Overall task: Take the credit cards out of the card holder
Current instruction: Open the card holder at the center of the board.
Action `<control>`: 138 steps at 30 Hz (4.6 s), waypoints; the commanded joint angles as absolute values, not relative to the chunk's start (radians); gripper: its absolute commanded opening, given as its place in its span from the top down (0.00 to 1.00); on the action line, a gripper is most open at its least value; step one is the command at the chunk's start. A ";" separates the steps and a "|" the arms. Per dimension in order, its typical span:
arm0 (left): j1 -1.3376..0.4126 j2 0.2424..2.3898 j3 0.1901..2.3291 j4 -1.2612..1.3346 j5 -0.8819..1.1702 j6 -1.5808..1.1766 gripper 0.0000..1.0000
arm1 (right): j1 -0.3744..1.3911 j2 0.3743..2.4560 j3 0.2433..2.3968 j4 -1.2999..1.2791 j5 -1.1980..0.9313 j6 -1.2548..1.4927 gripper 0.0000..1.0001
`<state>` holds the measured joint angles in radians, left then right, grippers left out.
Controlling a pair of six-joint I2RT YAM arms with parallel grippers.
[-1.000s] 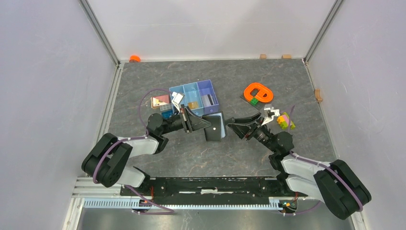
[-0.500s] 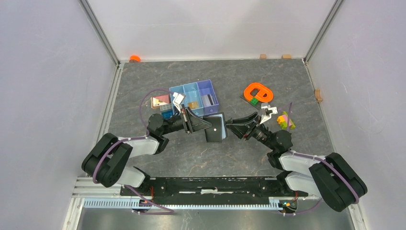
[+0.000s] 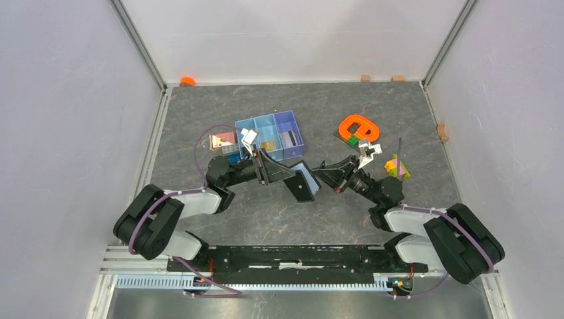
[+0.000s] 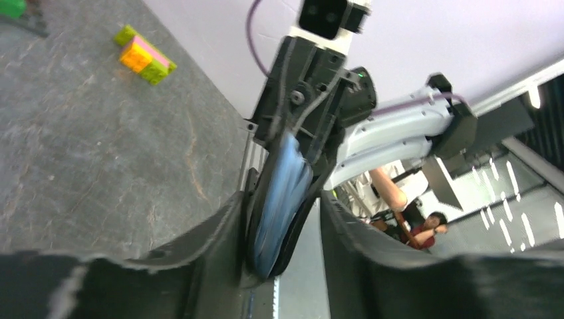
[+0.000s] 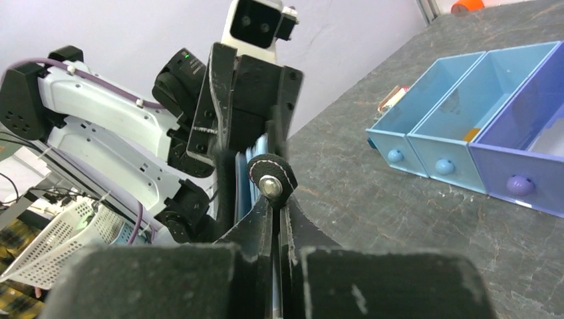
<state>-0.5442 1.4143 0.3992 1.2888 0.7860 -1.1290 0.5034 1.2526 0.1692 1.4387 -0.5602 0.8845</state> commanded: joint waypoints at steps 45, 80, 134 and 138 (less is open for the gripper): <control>-0.650 1.732 0.831 0.126 0.452 -0.662 0.48 | 0.455 1.378 0.310 0.600 -0.350 0.464 0.21; -0.649 1.719 0.836 0.140 0.467 -0.654 0.57 | 0.772 1.432 0.584 0.146 0.223 0.266 0.44; -0.681 1.601 0.590 0.986 0.748 -0.923 0.36 | 0.251 1.320 0.006 1.663 -0.696 1.150 1.00; -0.675 1.583 0.594 0.910 0.718 -0.882 0.78 | 0.252 1.325 0.023 1.594 -0.706 1.105 0.80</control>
